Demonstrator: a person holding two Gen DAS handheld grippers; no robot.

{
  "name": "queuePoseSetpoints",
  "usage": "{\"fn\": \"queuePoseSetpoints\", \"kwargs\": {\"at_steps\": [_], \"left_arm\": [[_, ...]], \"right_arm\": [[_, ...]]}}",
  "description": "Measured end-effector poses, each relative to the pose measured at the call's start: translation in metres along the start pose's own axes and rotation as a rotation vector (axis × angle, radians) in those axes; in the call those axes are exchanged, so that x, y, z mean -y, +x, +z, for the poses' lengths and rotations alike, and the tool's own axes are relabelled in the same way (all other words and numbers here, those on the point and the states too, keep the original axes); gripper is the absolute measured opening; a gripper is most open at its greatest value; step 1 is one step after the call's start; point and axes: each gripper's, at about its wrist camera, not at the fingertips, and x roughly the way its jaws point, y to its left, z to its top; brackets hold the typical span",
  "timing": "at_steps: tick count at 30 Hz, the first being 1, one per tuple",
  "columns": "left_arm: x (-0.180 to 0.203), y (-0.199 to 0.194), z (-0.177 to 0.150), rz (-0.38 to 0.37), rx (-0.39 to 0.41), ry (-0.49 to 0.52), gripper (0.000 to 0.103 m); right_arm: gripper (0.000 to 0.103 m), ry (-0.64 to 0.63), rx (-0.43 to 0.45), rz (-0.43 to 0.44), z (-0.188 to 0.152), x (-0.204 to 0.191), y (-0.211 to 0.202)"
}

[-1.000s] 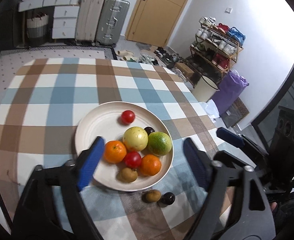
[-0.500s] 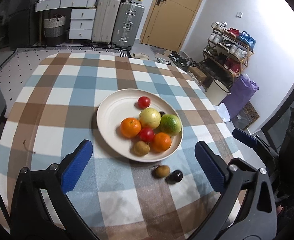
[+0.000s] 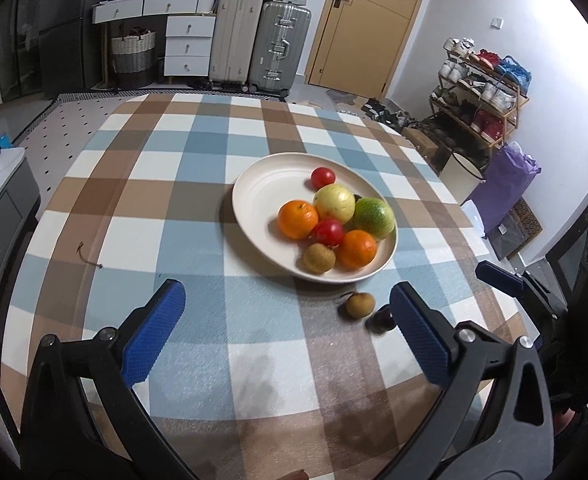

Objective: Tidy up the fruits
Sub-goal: 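Lower the right gripper onto the dark plum on the cloth and close it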

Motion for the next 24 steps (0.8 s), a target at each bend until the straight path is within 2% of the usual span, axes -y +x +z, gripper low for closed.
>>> {"fn": "queuePoseSetpoints", "kwargs": {"at_steps": [7,16,20,24], "left_arm": [[-0.003,0.009,-0.015,0.002,-0.026,-0.004,0.102],[0.007,0.018,-0.03,-0.019,-0.037,0.057,0.102],[0.005,0.025,-0.031,-0.029,-0.057,0.046,0.102],[0.002,0.029,-0.032,-0.03,-0.069,0.04,0.102]], "right_arm": [[0.101,0.014,-0.049,-0.001,-0.013,0.006,0.014],[0.101,0.013,-0.099,-0.004,-0.021,0.005,0.033],[0.097,0.004,-0.123,0.004,-0.023,0.004,0.041],[0.083,0.008,-0.147,0.005,-0.024,0.006,0.049]]}}
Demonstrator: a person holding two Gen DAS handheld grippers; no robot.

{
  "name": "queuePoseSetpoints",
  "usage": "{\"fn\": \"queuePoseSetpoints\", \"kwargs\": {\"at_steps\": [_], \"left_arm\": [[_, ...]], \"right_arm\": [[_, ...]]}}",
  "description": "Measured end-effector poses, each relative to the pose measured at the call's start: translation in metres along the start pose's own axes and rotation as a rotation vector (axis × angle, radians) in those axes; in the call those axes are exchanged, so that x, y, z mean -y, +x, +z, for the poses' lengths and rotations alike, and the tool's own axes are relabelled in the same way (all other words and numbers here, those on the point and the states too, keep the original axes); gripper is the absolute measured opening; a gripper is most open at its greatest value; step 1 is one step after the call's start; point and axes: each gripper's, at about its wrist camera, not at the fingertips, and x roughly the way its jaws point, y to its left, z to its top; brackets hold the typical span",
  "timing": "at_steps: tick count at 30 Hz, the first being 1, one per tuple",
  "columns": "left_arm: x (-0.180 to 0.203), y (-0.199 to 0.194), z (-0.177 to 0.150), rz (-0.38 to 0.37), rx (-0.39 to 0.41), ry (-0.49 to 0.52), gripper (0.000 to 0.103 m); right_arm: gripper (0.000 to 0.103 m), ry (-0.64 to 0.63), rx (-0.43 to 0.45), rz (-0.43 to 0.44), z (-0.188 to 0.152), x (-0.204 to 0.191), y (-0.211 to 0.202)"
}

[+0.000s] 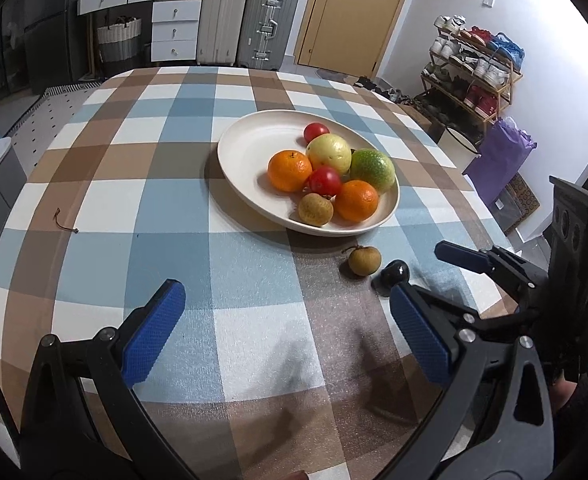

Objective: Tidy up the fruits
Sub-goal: 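Lower the right gripper onto the dark plum on the cloth and close it, then hold the plum in the right gripper while the left gripper grasps the small brown fruit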

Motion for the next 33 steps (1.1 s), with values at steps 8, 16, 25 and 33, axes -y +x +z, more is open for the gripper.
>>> {"fn": "queuePoseSetpoints", "kwargs": {"at_steps": [8,16,25,33], "left_arm": [[-0.007,0.007,-0.002,-0.001,-0.018,-0.019,0.102],[-0.007,0.009,-0.004,-0.008,-0.024,-0.023,0.102],[-0.008,0.011,-0.005,-0.004,-0.037,-0.033,0.102],[-0.002,0.012,-0.005,0.001,-0.04,-0.021,0.102]], "right_arm": [[0.063,-0.002,-0.039,0.016,0.001,0.0,0.009],[0.053,-0.054,-0.072,0.033,0.0,-0.01,0.016],[0.023,-0.021,-0.064,0.05,0.001,-0.001,0.014],[0.022,-0.015,-0.055,0.063,0.001,-0.001,0.01]]}}
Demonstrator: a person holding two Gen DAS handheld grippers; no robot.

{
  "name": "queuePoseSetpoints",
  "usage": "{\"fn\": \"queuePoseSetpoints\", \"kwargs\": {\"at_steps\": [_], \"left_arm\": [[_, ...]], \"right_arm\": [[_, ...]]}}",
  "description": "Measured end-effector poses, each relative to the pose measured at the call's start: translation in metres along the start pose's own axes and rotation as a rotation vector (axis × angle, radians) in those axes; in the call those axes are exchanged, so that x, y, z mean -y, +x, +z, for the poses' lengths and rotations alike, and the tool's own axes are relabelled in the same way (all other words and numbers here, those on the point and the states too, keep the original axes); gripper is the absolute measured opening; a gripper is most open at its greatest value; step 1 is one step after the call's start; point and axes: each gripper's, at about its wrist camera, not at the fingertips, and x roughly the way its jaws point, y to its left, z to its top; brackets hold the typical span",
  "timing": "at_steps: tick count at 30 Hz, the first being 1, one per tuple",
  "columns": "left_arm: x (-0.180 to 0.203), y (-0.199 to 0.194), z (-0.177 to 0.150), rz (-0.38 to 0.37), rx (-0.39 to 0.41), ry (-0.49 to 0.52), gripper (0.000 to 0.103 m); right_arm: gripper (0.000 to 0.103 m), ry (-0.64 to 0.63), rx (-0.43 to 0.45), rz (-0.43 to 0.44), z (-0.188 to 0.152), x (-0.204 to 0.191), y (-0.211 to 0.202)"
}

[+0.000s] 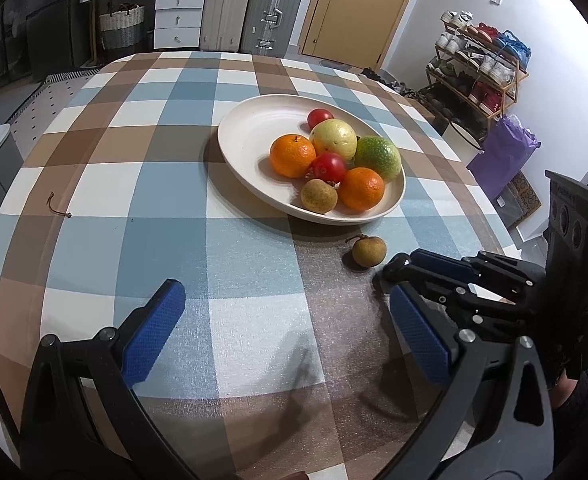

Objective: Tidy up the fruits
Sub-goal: 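Hold the plum in the right gripper while the left gripper grasps the small brown fruit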

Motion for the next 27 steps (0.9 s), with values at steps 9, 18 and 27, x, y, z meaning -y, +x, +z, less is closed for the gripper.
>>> {"fn": "queuePoseSetpoints", "kwargs": {"at_steps": [9,18,27], "left_arm": [[0.004,0.007,0.0,-0.005,-0.022,0.0,0.102],[0.02,0.028,0.007,-0.043,-0.063,0.017,0.102],[0.04,0.064,0.019,-0.011,-0.124,0.014,0.102]], "right_arm": [[0.022,0.037,0.027,0.019,-0.002,0.009,-0.01],[0.022,0.07,0.069,0.033,-0.001,0.023,-0.028],[0.022,0.108,0.099,0.036,-0.002,0.043,-0.041]]}}
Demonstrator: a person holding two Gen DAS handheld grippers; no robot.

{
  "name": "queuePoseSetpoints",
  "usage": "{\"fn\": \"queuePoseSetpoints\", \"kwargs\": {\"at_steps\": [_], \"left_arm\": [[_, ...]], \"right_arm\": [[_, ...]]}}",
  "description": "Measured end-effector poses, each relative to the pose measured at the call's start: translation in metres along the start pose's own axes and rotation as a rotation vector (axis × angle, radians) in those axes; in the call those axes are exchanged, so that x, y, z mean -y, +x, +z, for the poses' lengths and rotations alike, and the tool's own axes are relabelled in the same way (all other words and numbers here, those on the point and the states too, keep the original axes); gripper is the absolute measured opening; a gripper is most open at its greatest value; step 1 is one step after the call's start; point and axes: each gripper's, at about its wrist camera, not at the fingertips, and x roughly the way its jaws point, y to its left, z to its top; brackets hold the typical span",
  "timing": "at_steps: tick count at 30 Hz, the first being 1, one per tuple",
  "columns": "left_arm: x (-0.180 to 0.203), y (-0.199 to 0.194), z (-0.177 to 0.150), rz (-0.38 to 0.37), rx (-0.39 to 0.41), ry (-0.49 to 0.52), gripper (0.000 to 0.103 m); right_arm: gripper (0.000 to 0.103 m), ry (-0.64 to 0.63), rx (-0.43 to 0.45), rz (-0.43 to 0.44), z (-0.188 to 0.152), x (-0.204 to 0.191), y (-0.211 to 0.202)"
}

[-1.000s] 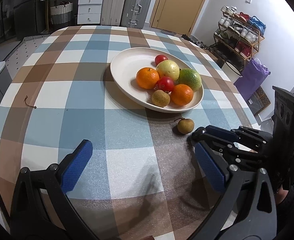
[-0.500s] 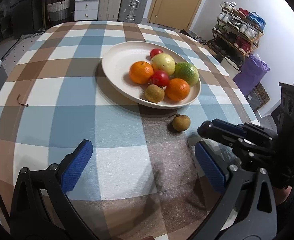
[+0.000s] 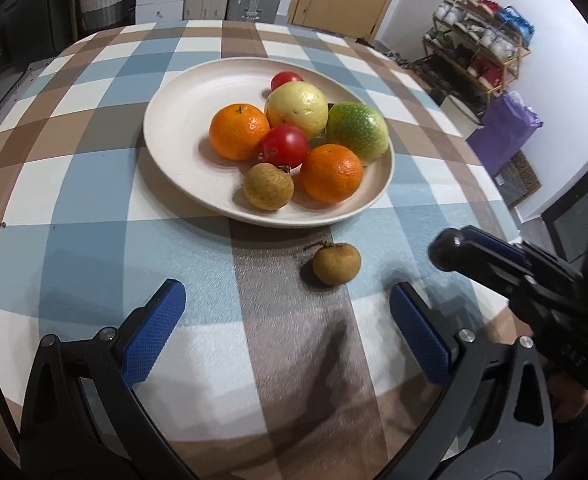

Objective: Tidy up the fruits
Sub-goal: 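Hold the plum in the right gripper while the left gripper grasps the small brown fruit, then carry the brown fruit toward the plate with the left gripper while the right gripper lifts the plum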

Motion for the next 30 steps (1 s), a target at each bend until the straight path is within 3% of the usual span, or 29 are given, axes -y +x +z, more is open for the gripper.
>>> {"fn": "queuePoseSetpoints", "kwargs": {"at_steps": [12,16,19,21,23,25,30], "left_arm": [[0.017,0.022,0.013,0.084,-0.006,0.041,0.101],[0.019,0.025,0.015,0.12,0.003,0.051,0.095],[0.017,0.022,0.015,0.117,0.019,0.047,0.079],[0.018,0.02,0.015,0.114,0.022,0.062,0.058],[0.02,0.018,0.014,0.136,0.015,0.079,0.043],[0.018,0.016,0.013,0.113,0.01,0.077,0.025],[0.014,0.009,0.006,0.044,0.0,0.064,0.025]], "right_arm": [[0.022,0.028,0.015,0.01,0.002,0.02,-0.005],[0.022,0.028,0.02,0.008,0.003,0.022,-0.004],[0.022,0.029,0.021,0.008,0.002,0.022,-0.004],[0.022,0.031,0.025,0.009,0.002,0.023,-0.006],[0.022,0.031,0.026,0.007,0.002,0.023,-0.006],[0.022,0.029,0.028,0.008,0.002,0.023,-0.007],[0.022,0.014,0.034,0.008,0.003,0.017,-0.012]]}}
